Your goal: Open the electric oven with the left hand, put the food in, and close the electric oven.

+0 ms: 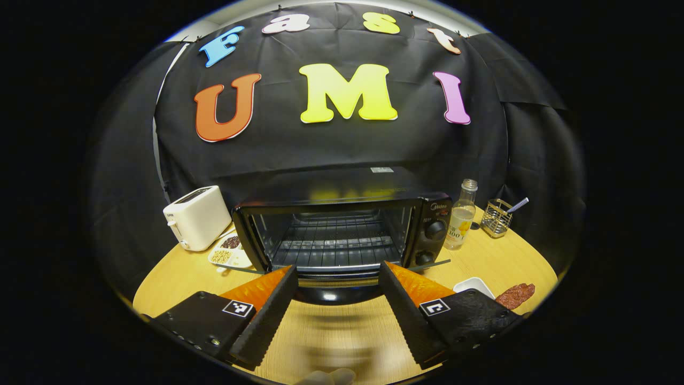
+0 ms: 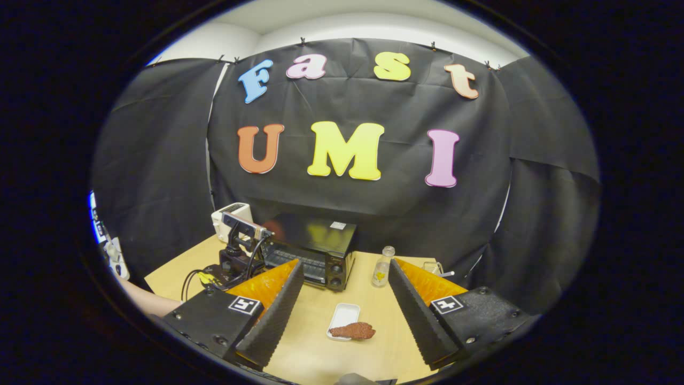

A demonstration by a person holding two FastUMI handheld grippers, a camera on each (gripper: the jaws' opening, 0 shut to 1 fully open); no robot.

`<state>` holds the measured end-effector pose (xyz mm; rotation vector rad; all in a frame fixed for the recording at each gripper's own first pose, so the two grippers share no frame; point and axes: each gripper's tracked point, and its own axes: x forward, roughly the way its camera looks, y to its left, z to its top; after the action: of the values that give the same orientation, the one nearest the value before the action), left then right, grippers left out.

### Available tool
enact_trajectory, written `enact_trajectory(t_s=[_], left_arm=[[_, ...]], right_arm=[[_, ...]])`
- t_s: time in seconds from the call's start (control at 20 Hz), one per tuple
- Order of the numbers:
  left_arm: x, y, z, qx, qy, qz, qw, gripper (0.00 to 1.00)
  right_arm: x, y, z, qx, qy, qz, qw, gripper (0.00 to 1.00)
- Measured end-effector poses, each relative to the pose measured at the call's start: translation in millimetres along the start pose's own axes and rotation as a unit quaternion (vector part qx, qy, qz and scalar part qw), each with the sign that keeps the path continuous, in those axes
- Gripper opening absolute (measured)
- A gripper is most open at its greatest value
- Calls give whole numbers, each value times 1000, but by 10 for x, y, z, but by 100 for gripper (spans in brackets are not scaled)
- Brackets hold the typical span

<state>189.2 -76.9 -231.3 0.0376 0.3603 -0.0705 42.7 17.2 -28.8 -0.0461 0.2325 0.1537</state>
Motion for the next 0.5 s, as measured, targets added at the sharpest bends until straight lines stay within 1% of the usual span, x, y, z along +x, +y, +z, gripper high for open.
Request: enact_trajectory(t_s=[0.1, 0.15, 0.2, 0.3, 0.4, 0.5], left_arm=[[-34, -9, -66, 1, 5, -1, 1000, 97], [-58, -13, -120, 1, 9, -3, 1000, 97], [-75, -23, -161, 2, 11, -5, 1000, 97], [-108, -26, -240, 6, 12, -3, 1000, 97], [-138, -48, -328, 10, 17, -2, 1000, 97], [-156, -103, -468, 19, 29, -9, 999, 97]], right_arm=[[-58, -20, -84, 6, 5, -6, 1000, 100], [-92, -32, -127, 9, 7, -9, 1000, 97], [-135, -53, -182, 12, 9, -15, 1000, 100], [-227, -72, -285, 16, 13, -22, 1000, 100], [-302, -145, -424, 12, 23, -37, 999, 100], [-381, -188, -523, 18, 29, -47, 998, 100]])
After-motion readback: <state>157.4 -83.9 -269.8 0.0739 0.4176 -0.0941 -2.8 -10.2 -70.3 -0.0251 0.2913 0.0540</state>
